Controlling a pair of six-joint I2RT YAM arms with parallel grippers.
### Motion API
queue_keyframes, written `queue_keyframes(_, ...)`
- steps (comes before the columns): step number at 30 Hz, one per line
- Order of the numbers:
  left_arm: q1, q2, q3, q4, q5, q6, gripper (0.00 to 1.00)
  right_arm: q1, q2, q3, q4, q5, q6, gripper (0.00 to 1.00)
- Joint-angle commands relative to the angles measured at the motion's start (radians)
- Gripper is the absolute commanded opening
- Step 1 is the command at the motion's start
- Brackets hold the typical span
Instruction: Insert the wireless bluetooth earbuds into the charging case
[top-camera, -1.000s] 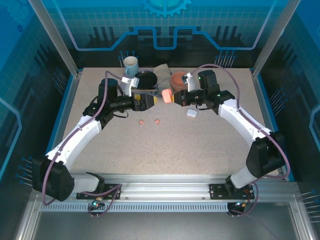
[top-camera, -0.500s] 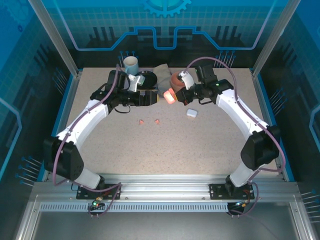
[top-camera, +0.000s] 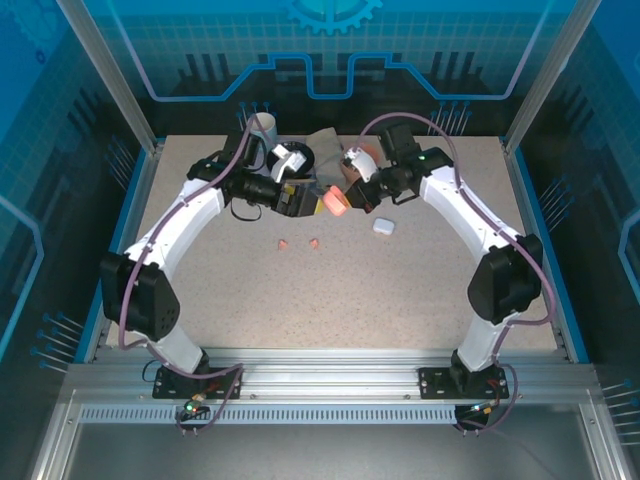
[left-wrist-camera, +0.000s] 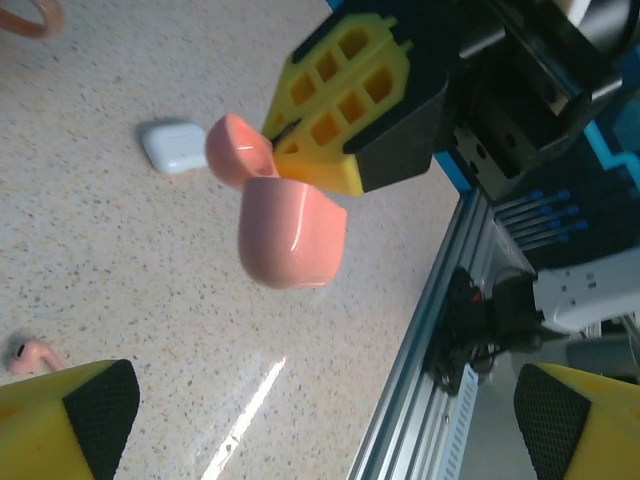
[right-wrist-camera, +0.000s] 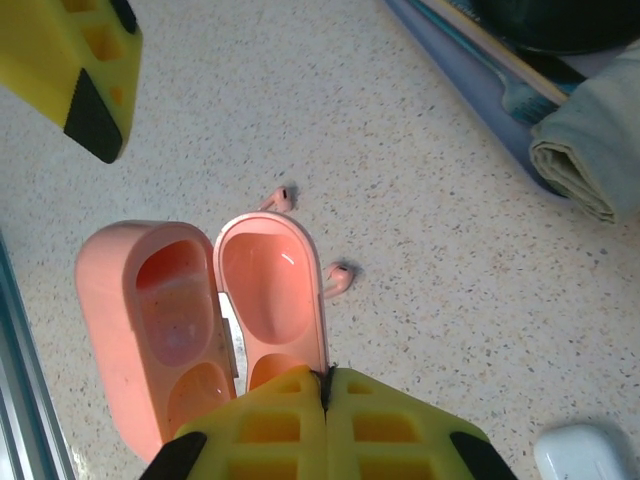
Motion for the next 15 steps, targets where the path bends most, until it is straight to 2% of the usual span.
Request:
queue_keyframes(1,0.006,0.035,0.034,-0.130,0.058,0.124,0.99,0.034,0.033,0.029,-0.074,-0.003,-0.058,0.00)
queue_keyframes(6,0.006,0.083,0.044,-0.175,0.061,0.163,0.97,0.064,0.041,0.028,-0.097,0.017,-0.077,0.00)
queue_keyframes(15,0.007,0.139,0.076,-0.232,0.090,0.222,0.86,0.085,0.017,-0.005,-0.104,0.031,-0.083,0.00)
